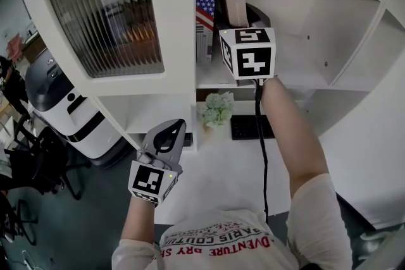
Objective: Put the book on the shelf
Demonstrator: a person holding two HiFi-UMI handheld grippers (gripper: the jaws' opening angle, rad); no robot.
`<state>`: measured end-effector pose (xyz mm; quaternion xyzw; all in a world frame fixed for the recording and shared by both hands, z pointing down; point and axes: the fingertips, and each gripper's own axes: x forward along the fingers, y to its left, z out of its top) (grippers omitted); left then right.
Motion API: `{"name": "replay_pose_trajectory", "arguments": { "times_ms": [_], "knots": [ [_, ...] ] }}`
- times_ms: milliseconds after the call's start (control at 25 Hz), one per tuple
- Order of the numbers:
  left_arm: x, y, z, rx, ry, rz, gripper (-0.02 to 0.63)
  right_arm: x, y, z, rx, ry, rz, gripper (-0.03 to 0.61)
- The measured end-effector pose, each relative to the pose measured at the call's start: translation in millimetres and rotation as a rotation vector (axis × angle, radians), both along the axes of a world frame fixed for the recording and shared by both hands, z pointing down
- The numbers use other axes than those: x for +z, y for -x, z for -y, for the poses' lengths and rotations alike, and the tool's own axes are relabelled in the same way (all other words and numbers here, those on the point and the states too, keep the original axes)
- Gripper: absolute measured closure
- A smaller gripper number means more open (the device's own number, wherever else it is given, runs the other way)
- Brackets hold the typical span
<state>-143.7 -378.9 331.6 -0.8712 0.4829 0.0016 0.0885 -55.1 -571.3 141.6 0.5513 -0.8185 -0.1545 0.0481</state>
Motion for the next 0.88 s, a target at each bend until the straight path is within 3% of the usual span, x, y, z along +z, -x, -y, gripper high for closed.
{"name": "replay_pose_trajectory", "arguments": {
  "times_ms": [280, 800, 880],
  "knots": [
    [-4.4, -0.8, -15.8, -0.004, -0.010, 0.002, 0.609, 5.7, -15.0, -25.4, 0.026, -0.030, -0.046, 0.325],
    [-0.6, -14.0, -63.5, 0.037, -0.002, 0.005, 0.609, 22.1, -34.9, -124.8, -0.029, -0.070, 0.053, 0.330],
    [-0.9, -15.6, -70.1, 0.044, -0.002, 0.003, 0.609, 26.5, -37.9, -140.9, -0.034, -0.077, 0.077, 0.359]
  ]
}}
